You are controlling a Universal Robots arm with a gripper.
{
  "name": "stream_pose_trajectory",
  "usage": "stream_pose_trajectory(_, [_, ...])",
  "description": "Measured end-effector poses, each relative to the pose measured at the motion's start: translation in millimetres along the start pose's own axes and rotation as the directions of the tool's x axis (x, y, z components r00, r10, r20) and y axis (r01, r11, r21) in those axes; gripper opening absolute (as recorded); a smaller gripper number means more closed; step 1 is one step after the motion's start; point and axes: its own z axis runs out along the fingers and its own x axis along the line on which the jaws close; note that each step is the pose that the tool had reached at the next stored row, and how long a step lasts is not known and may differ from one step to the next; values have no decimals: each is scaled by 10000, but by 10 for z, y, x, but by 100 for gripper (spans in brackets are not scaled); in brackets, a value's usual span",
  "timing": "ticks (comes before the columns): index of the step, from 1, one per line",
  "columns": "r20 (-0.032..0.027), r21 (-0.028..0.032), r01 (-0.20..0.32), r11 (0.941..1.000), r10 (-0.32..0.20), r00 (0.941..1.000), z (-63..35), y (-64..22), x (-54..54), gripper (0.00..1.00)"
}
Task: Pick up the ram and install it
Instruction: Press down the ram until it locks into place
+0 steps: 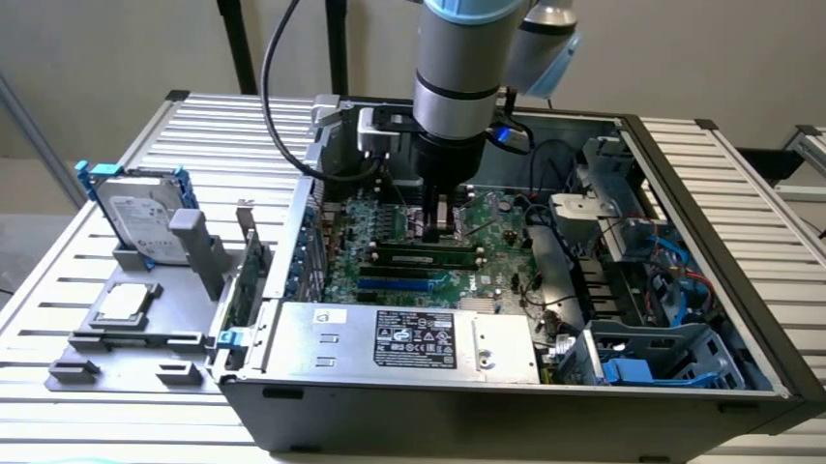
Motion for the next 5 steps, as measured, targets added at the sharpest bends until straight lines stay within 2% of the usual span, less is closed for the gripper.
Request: stream_pose_trajectory(5, [0,0,0,10000,0,10000,0,0,0,11])
